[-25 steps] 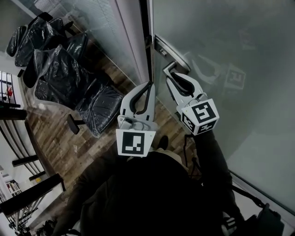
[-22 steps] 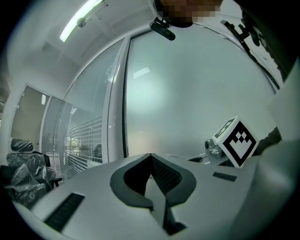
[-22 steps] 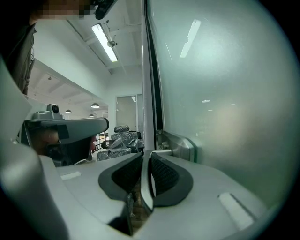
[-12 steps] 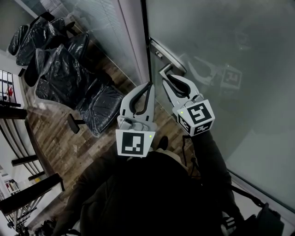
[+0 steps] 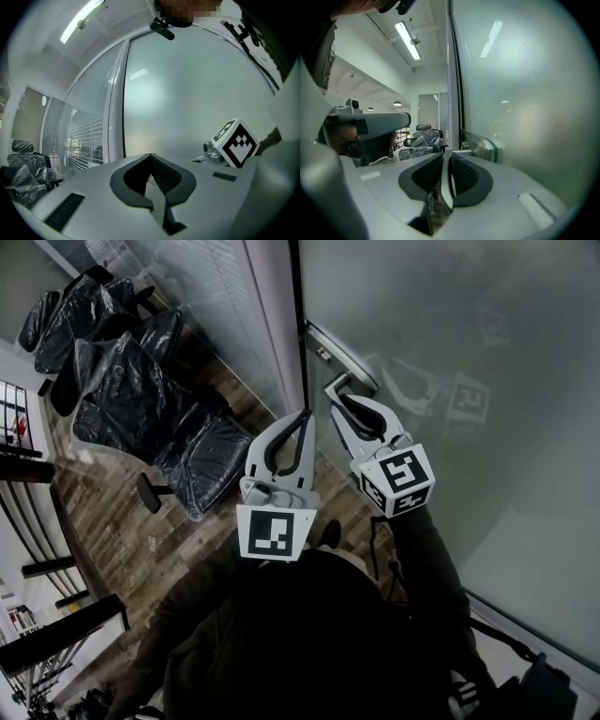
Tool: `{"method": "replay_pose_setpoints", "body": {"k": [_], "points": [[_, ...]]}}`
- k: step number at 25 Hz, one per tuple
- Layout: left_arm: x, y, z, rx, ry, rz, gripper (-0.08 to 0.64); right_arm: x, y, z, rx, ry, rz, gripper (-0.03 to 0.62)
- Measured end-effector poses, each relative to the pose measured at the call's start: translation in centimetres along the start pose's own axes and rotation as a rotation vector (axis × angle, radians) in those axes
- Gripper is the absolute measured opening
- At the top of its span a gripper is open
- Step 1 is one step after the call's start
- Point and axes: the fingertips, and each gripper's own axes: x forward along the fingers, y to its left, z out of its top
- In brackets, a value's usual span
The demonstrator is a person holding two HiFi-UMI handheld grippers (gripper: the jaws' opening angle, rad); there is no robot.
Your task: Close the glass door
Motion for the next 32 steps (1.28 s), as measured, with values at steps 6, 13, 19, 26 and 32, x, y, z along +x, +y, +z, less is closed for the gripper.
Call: {"method": "replay_pose_setpoints", "body": {"k": [6,13,19,26,32], "points": [[0.3,-0.2,-0.1,0.008,0.009,-0.004,-0.003,0.0,-0.1,-0.1,0.001,0.001,0.010,0.060],[0.5,-0.2,0.4,0.008,0.010,0.002,-0.003,-0.2,0.4,0.4,0.005,0.002,0.031,0.060],[0.1,-0.2,0.5,0.007,0.003,0.005,-0.003,-0.2,0.7,0.3,0.001,0.007,0.026,0.060],[-0.3,0.2,1.2,0.008,-0.012,0.018,-0.003,-0.2,0.9,0.3,-0.042,0.027,0.023,0.061],[-0.3,0.5,2.4,0.003,-0.035,0.033,-0.003,-1.2,1.2,1.8,-0.116,0.010,0.016,0.045]]}}
